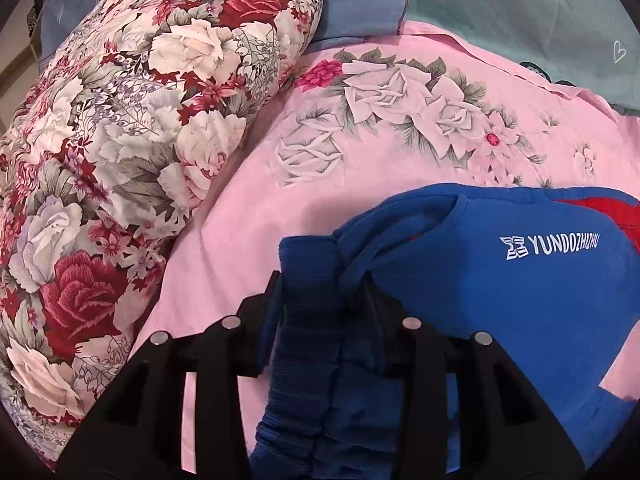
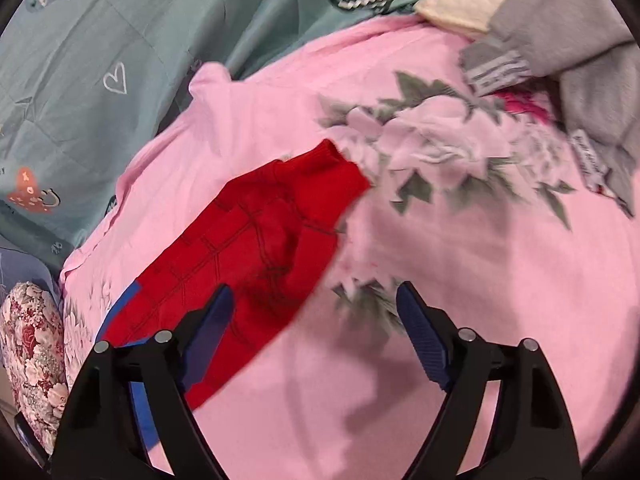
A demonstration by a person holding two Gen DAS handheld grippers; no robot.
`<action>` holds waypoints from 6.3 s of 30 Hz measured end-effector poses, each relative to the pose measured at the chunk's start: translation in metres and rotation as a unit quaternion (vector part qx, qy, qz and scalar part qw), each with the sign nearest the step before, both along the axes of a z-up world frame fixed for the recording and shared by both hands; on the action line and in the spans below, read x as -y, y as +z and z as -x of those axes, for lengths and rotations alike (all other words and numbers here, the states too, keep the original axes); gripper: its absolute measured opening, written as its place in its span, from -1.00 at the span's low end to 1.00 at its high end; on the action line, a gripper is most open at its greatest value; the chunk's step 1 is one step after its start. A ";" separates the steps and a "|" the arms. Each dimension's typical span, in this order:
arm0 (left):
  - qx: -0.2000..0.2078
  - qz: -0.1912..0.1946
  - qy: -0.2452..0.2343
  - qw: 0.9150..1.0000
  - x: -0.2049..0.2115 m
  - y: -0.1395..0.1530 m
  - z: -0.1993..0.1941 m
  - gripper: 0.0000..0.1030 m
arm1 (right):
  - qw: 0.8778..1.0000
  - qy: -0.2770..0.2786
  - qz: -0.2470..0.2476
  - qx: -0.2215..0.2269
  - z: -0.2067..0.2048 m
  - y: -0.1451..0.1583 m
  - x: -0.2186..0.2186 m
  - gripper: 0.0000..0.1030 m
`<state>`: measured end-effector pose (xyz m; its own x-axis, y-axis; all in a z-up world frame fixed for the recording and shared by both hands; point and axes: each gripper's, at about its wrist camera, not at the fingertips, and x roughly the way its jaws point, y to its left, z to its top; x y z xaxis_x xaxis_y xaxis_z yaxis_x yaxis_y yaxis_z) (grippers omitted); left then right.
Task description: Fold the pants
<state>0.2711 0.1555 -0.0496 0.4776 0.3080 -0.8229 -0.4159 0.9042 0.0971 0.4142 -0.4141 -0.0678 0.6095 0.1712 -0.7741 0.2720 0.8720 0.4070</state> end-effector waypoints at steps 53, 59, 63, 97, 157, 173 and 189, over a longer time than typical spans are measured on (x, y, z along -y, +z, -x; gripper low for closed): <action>0.039 -0.011 -0.031 0.999 -0.011 0.031 0.079 0.56 | 0.973 0.054 0.219 0.048 0.081 0.061 -0.018 0.45; 0.016 0.047 -0.025 0.998 -0.016 0.017 0.129 0.56 | 0.980 0.096 0.168 0.049 0.141 0.054 -0.037 0.45; -0.013 0.064 -0.021 0.998 -0.012 0.001 0.145 0.56 | 0.985 0.098 0.129 0.052 0.177 0.045 -0.041 0.45; -0.014 0.214 -0.016 0.977 -0.016 0.013 0.162 -0.86 | 0.983 0.050 0.178 -0.021 0.254 0.007 -0.024 0.45; -0.017 0.070 -0.021 0.997 -0.017 -0.010 0.031 -0.31 | 0.991 0.090 0.095 0.012 0.101 0.008 -0.097 0.26; -0.003 0.071 0.018 0.997 -0.032 -0.014 0.008 -0.30 | 0.996 -0.062 0.055 -0.021 0.041 -0.007 0.005 -0.88; 0.021 -0.001 -0.041 0.999 -0.030 0.013 0.038 0.57 | 0.959 0.201 0.189 0.058 0.048 0.064 -0.133 0.23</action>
